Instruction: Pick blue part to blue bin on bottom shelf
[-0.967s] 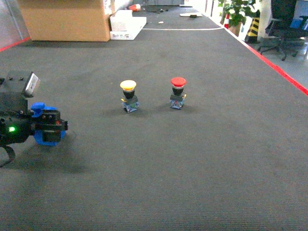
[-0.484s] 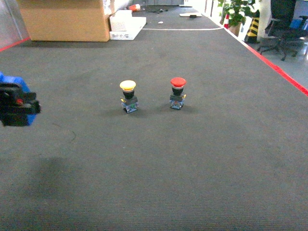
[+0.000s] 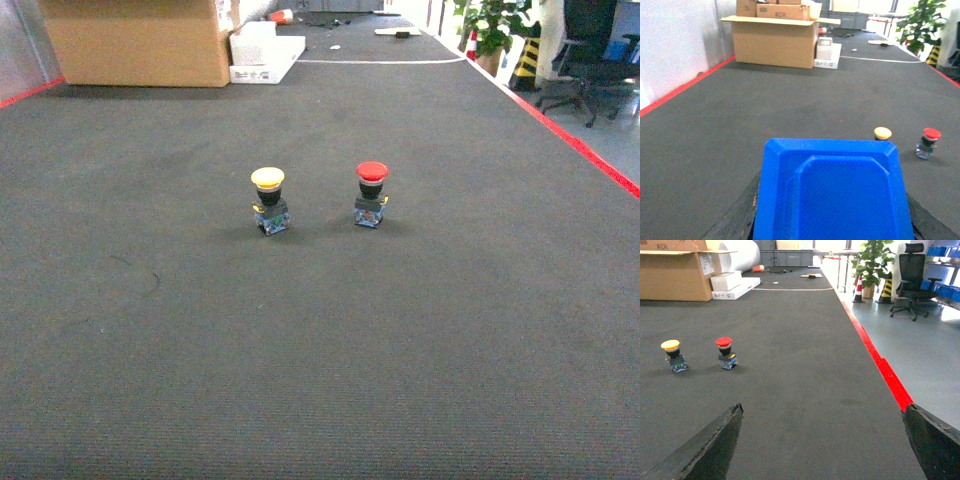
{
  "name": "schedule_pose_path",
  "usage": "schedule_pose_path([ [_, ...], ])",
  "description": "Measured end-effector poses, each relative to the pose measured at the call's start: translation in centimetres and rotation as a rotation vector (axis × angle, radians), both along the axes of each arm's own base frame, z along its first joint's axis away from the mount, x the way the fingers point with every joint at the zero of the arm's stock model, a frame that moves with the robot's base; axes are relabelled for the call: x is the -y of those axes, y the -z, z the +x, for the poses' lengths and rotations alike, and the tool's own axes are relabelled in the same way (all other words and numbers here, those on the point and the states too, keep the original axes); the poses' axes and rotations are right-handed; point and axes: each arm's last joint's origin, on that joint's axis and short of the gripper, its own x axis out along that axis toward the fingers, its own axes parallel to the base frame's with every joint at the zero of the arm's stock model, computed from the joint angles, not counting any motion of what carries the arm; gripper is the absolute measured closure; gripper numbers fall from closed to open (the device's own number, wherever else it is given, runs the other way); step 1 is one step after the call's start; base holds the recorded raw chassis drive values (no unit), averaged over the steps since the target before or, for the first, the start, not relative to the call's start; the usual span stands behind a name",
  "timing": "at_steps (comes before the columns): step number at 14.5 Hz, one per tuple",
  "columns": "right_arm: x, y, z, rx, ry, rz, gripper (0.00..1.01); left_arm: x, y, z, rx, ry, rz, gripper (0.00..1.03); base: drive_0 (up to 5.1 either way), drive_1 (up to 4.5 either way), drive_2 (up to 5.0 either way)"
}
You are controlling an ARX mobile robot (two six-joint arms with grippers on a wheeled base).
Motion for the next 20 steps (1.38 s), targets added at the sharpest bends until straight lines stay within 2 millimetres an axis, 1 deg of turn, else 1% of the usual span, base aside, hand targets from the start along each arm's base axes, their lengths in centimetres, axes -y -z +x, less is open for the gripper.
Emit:
schedule_pose_path([
  [1,0.00,0.00,0.00,0.000,0.000,0.000,0.03,0.10,-0.15,-0.26,0.020,0.014,-0.022,0.60,0.0,0.00,0.0],
  [4,0.00,0.00,0.00,0.000,0.000,0.000,0.03,-0.30,0.09,-0.12,-0.007,-0.024,-0.048,0.60,0.0,0.00,0.0],
  [13,0.00,0.00,0.00,0.000,0.000,0.000,0.03,-0.30,0.09,-0.14,-0.006,-0.021,-0.051,0.60,0.0,0.00,0.0],
  [18,0.00,0.00,0.00,0.000,0.000,0.000,0.03,-0.28,0.13,-0.09,-0.010,-0.020,-0.050,0.60,0.1,-3.92,4.1],
  [20,0.00,-0.02,0.00,0.002,0.000,0.000,0.03,-0.29,0.13,-0.12,-0.010,-0.021,-0.050,0.60,0.0,-1.06,1.0],
])
